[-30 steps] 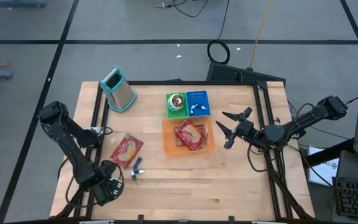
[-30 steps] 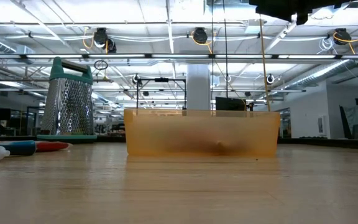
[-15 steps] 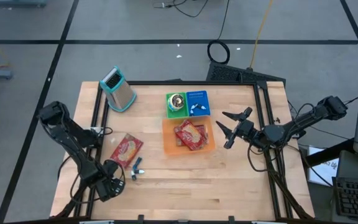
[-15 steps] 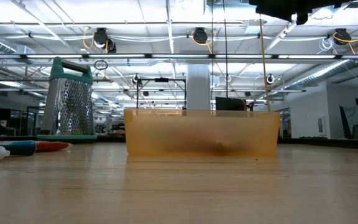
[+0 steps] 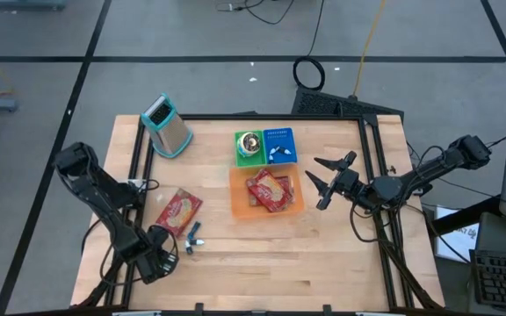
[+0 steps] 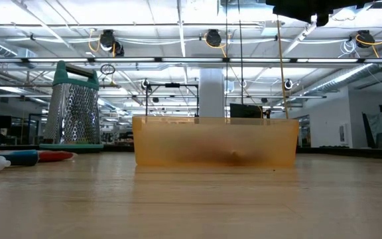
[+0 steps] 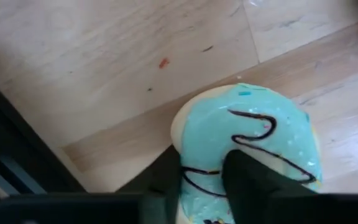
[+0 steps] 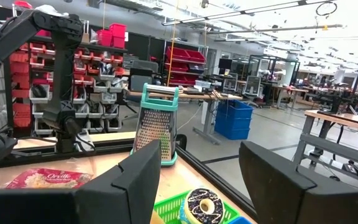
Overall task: Pick & Place Food Item
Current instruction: Put the green doughnut into the green bin
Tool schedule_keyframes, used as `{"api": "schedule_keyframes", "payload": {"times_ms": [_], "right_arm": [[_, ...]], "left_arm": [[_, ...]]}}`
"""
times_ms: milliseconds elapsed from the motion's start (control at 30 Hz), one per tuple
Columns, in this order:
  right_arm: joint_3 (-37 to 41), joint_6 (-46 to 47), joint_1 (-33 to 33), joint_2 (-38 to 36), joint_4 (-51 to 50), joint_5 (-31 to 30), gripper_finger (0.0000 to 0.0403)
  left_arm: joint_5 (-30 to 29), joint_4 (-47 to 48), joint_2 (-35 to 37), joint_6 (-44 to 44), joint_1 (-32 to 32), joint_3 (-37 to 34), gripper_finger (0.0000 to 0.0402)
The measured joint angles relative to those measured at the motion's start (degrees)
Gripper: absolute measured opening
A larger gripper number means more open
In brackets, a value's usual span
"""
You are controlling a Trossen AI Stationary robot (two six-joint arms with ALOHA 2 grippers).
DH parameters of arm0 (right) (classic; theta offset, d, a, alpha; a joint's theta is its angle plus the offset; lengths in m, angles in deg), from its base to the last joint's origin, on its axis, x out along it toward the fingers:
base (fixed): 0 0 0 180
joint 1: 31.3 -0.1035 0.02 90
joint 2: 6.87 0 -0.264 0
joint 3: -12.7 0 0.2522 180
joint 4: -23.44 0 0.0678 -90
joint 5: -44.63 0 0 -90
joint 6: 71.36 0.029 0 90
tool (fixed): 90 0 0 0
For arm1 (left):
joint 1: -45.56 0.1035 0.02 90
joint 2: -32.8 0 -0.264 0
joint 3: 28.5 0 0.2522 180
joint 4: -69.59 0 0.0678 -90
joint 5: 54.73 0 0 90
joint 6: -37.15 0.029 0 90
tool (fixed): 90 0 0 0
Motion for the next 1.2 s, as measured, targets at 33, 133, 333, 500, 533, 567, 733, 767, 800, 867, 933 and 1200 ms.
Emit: {"api": "schedule_keyframes", "payload": {"times_ms": [33,133,333,500,533,567,733,767,800,867,933,1200], "right_arm": [[0.0,0.0,0.0,0.0,0.0,0.0,0.0208],[0.0,0.0,0.0,0.0,0.0,0.0,0.0208],[0.0,0.0,0.0,0.0,0.0,0.0,0.0208],[0.0,0.0,0.0,0.0,0.0,0.0,0.0208],[0.0,0.0,0.0,0.0,0.0,0.0,0.0208],[0.0,0.0,0.0,0.0,0.0,0.0,0.0208],[0.0,0.0,0.0,0.0,0.0,0.0,0.0208],[0.0,0.0,0.0,0.0,0.0,0.0,0.0208],[0.0,0.0,0.0,0.0,0.0,0.0,0.0208],[0.0,0.0,0.0,0.0,0.0,0.0,0.0208],[0.0,0.0,0.0,0.0,0.0,0.0,0.0208],[0.0,-1.4,0.0,0.0,1.3,-0.1,0.0208]], "left_arm": [[-0.1,-0.2,0.3,0.2,0.1,0.0,0.0089],[-0.8,-0.6,2.0,1.1,1.1,0.6,0.0050],[-13.3,-0.4,7.1,6.1,3.0,3.2,0.0009],[-31.4,-0.4,9.8,16.8,6.6,5.7,0.0029],[-35.0,-0.4,10.0,20.1,7.8,6.1,0.0032],[-38.1,-0.7,10.1,23.1,9.1,6.3,0.0033],[-51.6,-8.8,10.2,41.7,17.5,6.4,0.0036],[-53.0,-11.4,10.2,46.4,19.5,6.4,0.0036],[-53.9,-14.3,10.2,51.4,21.6,6.4,0.0036],[-54.9,-20.2,10.2,62.6,26.4,6.4,0.0036],[-55.0,-26.4,10.2,73.2,31.1,6.4,0.0037],[-55.1,-43.6,7.3,97.9,46.8,6.5,0.0037]]}}
